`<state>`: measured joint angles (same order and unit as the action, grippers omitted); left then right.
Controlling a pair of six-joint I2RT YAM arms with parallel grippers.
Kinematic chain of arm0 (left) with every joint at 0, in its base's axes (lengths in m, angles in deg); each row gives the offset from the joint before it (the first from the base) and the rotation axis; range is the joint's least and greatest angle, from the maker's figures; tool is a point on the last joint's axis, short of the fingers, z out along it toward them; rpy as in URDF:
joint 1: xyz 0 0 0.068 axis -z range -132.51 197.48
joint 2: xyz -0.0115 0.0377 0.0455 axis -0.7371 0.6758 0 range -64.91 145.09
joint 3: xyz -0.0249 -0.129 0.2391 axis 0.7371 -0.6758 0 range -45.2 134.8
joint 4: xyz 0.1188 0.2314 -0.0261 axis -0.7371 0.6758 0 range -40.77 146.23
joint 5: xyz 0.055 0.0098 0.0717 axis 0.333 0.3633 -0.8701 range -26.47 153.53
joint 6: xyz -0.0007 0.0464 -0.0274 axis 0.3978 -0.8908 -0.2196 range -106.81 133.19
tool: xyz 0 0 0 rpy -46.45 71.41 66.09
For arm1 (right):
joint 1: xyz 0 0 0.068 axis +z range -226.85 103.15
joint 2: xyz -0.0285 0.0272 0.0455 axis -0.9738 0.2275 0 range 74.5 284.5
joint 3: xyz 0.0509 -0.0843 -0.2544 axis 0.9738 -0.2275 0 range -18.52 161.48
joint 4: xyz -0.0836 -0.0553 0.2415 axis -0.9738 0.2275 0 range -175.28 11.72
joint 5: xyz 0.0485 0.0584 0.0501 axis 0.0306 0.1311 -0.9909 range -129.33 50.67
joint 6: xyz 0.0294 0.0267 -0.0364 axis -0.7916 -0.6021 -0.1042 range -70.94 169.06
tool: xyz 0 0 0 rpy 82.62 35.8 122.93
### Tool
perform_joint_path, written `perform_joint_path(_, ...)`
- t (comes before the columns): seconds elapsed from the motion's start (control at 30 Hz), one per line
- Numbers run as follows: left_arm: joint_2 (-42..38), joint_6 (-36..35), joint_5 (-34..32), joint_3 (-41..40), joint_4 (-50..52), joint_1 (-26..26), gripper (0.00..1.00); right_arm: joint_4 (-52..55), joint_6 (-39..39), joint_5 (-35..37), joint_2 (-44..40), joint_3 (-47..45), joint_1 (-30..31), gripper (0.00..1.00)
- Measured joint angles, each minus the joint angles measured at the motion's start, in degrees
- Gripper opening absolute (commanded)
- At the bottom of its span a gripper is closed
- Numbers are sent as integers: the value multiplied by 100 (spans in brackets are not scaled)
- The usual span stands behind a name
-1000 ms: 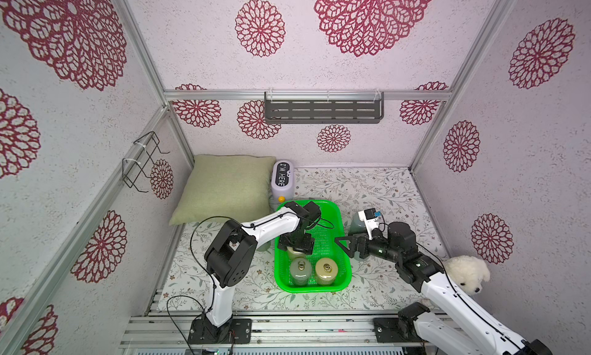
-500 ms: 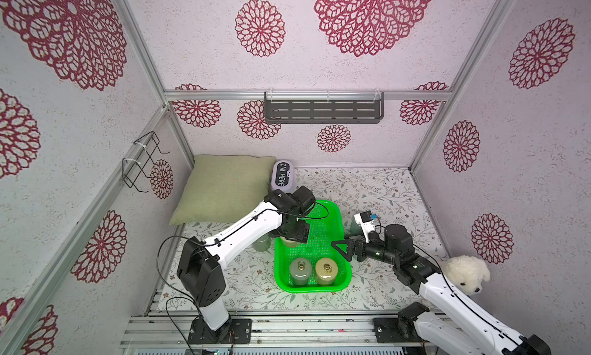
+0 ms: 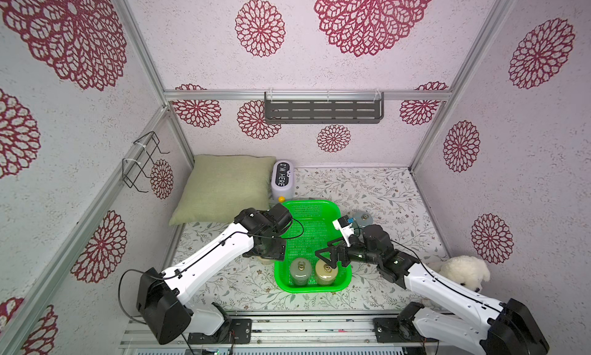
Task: Take the tea canister out of the basket
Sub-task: Place the tea canister at the center of the board.
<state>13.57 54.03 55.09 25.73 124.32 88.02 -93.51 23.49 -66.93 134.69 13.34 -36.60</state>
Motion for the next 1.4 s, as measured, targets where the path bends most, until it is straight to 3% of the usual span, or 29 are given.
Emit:
perform_joint_path(0.17,-350,76,46,-529,-129,-256,83,-68,2,81,122,83,114,99)
perform_joint_path(0.47,-140,-35,411,-1318,-885,-857,83,-74,2,195,210,168,195,99)
perform_joint_path(0.83,560,-205,708,-1519,-1659,-1054,83,-72,2,236,389,168,197,99)
perform_joint_path(1.4,946,-380,789,-1615,-2232,-1241,85,-72,2,251,435,168,197,99)
